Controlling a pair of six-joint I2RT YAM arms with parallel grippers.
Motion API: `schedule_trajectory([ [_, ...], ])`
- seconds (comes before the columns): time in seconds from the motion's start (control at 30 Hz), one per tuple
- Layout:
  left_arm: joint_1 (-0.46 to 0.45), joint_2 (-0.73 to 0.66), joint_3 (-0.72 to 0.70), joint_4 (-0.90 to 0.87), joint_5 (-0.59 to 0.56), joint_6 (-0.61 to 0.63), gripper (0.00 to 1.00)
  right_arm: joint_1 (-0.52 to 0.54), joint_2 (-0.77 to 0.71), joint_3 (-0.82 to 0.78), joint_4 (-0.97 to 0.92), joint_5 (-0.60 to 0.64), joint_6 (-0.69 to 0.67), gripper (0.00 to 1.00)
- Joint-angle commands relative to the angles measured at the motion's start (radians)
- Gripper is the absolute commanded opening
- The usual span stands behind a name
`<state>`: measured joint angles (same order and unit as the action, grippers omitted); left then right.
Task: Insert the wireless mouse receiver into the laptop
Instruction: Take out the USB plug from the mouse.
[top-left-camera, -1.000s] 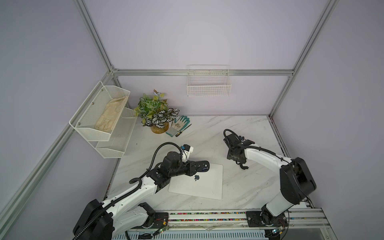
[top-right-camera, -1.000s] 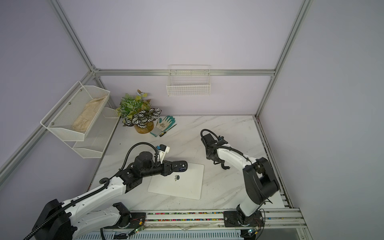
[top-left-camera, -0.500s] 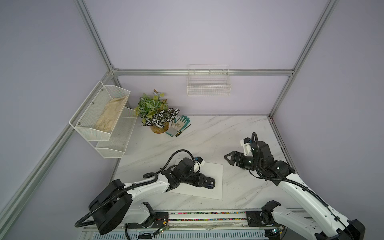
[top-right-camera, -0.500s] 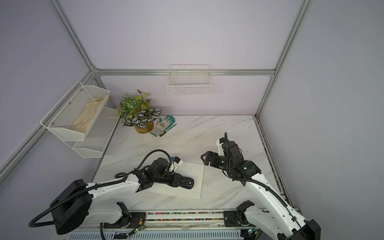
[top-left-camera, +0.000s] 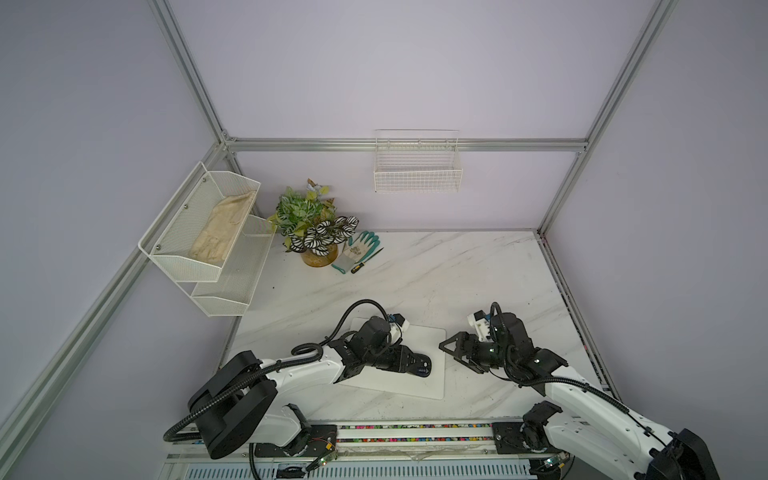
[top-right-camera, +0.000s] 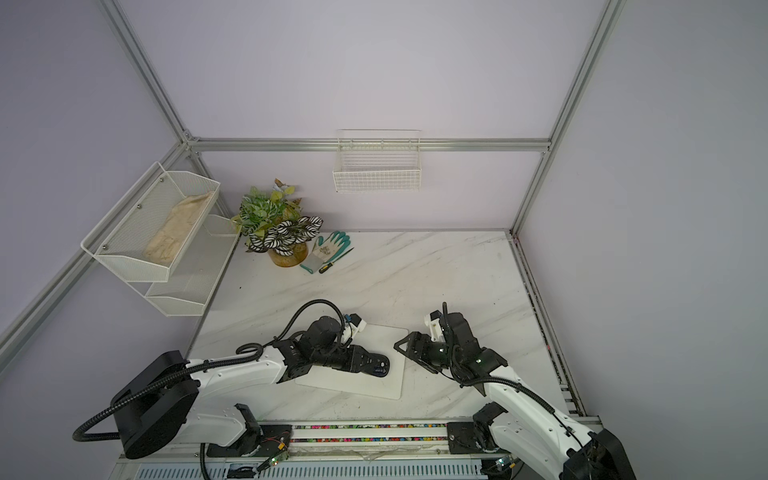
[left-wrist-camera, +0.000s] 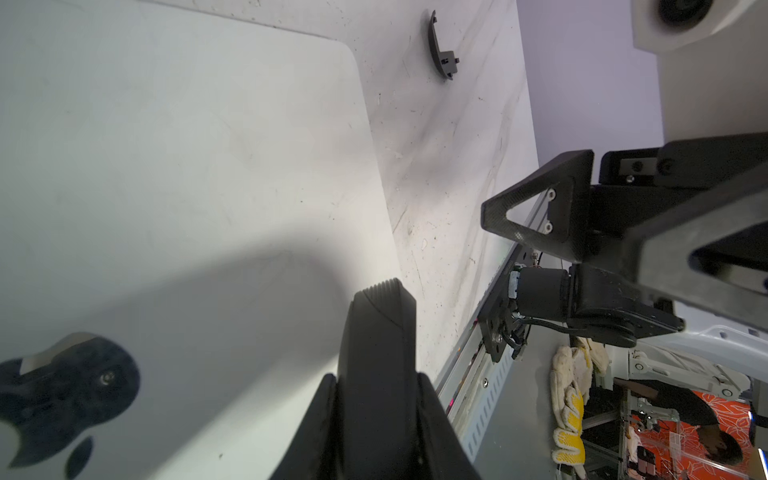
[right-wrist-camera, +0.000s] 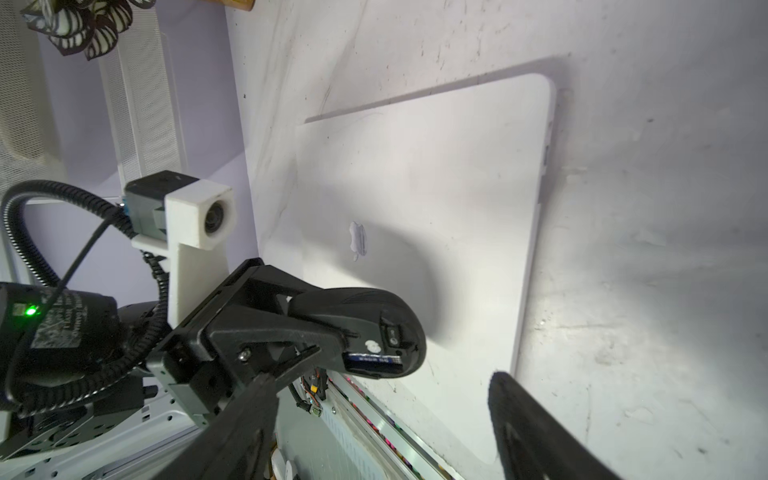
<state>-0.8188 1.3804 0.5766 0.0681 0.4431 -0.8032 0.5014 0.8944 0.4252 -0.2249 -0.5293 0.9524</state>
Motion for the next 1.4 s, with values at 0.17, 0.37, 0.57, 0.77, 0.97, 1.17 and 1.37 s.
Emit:
schedule_trajectory([
  [0.17, -0.001, 0.080, 0.028, 0.067, -0.027, -0.052, 0.00, 0.138, 0.060, -0.065, 0.269, 0.092, 0.143, 0.82],
  [0.37, -0.002, 0.097, 0.031, 0.069, -0.032, -0.057, 0.00, 0.202, 0.165, -0.064, 0.373, 0.138, 0.166, 0.82],
  [0.57, -0.002, 0.101, 0.031, 0.071, -0.034, -0.056, 0.00, 0.206, 0.207, -0.084, 0.429, 0.154, 0.185, 0.82],
  [0.77, -0.002, 0.116, 0.040, 0.075, -0.029, -0.053, 0.00, 0.211, 0.238, -0.095, 0.468, 0.152, 0.199, 0.82],
  [0.97, -0.002, 0.126, 0.046, 0.078, -0.026, -0.048, 0.00, 0.218, 0.262, -0.098, 0.498, 0.152, 0.212, 0.81],
  [1.17, -0.002, 0.135, 0.052, 0.083, -0.023, -0.047, 0.00, 0.226, 0.295, -0.096, 0.525, 0.147, 0.217, 0.80],
  [1.37, -0.002, 0.142, 0.054, 0.090, -0.019, -0.048, 0.00, 0.236, 0.330, -0.090, 0.558, 0.127, 0.226, 0.80],
])
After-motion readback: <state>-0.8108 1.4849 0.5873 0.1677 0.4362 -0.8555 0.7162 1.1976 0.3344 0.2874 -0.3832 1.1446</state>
